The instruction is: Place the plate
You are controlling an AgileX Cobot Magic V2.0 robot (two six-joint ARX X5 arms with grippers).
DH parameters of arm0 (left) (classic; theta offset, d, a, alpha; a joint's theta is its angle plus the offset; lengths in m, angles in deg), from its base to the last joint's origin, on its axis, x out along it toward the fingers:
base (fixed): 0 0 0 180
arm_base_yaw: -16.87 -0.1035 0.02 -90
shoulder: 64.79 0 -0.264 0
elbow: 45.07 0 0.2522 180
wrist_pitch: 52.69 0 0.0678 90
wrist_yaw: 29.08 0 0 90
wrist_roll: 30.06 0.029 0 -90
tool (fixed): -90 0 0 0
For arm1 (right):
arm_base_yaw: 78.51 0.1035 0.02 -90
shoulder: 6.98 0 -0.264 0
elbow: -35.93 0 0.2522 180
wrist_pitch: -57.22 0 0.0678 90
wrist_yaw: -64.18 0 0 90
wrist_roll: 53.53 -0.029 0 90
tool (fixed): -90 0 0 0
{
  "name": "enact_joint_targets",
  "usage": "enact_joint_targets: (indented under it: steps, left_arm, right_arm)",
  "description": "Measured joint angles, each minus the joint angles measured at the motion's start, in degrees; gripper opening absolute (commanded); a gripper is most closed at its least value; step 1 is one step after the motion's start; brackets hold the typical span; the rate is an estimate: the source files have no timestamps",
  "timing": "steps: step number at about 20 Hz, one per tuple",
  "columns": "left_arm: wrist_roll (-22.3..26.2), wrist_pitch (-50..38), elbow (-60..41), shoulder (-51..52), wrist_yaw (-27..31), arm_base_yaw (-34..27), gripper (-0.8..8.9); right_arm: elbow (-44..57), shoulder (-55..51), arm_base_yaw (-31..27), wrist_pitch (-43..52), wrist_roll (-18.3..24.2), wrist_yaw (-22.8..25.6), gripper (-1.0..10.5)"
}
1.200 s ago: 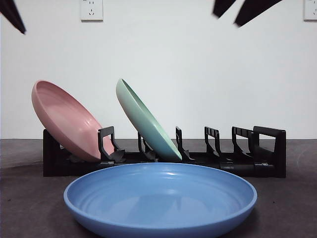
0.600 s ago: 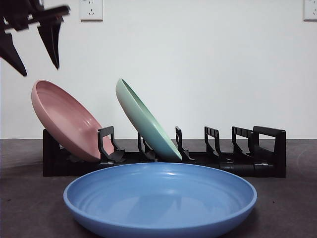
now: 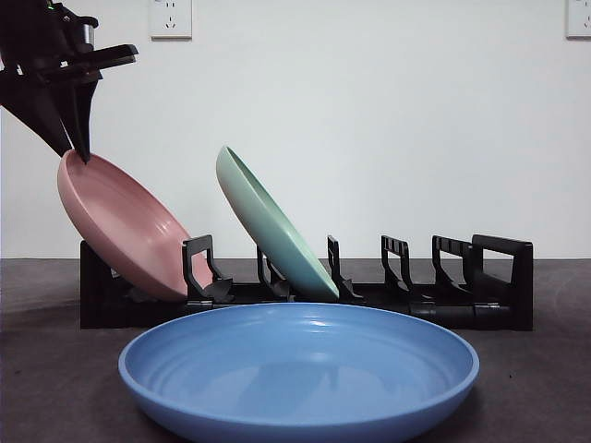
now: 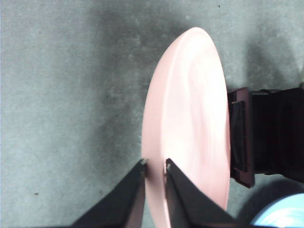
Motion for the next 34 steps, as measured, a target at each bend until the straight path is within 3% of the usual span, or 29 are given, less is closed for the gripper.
enact_joint_targets:
  steps: [5, 11, 19, 27, 34]
  left_arm:
    - [2.1, 3.32, 2.56, -0.15, 1.07, -0.15, 0.15]
    - [5.97, 13.14, 12.85, -0.15, 5.14, -1.01, 0.15]
    - [8.39, 20.92, 14.93, 6.23, 5.11, -2.05, 0.14]
    - [8.61, 21.68, 4.5, 17.9, 4.31, -2.05, 0.14]
    - [7.13, 18.14, -10.69, 32.17, -2.4, -2.03, 0.14]
  right_arm:
    - [0.0, 0.0, 0.0, -0.15, 0.02, 0.0, 2.3]
    - [0.0, -0.13, 0.0, -1.29, 0.0, 0.52, 2.3]
    - [0.0, -6.08, -0.02, -1.29, 0.31, 12.96, 2.3]
    - [0.0, -9.05, -0.72, -1.33, 0.61, 15.19, 2.3]
    - [0.0, -9.64, -1.09, -2.6, 0.98, 15.21, 2.3]
